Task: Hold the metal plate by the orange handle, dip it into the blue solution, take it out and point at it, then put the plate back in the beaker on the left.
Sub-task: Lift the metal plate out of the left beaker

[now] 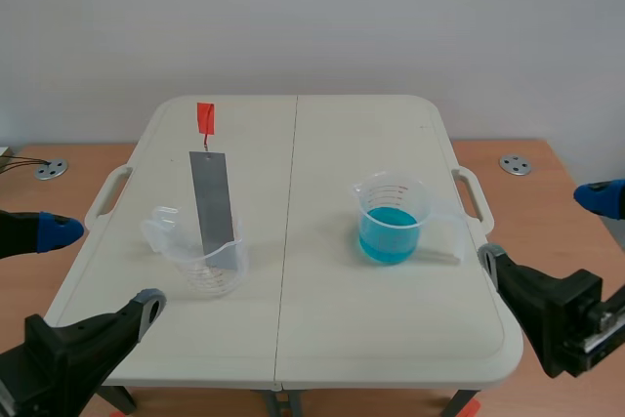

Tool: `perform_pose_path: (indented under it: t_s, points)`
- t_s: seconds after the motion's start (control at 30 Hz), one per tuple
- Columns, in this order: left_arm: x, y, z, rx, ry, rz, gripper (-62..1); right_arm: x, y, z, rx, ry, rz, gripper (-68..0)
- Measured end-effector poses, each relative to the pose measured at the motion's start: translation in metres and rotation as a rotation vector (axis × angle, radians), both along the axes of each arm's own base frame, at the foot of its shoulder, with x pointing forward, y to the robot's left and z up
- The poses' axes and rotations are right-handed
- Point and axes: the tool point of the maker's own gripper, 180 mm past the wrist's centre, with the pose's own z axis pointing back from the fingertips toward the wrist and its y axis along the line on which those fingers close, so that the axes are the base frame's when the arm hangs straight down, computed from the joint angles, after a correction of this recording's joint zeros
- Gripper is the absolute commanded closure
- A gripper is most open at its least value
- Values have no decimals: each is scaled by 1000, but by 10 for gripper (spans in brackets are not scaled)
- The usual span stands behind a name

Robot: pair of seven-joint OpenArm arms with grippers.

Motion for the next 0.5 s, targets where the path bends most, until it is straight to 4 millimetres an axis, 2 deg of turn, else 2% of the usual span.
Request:
perform_pose_path:
  t_s: [0.1,0.23,0.5]
  points:
    - [5,0,5,-6,-25,0,-623,8,4,12,39,-49,3,-661]
    - [6,-1,6,-9,-32,0,-623,18,21,19,74,-84,41,-661]
    - [6,-1,6,-9,-32,0,-623,43,36,15,100,-105,73,-661]
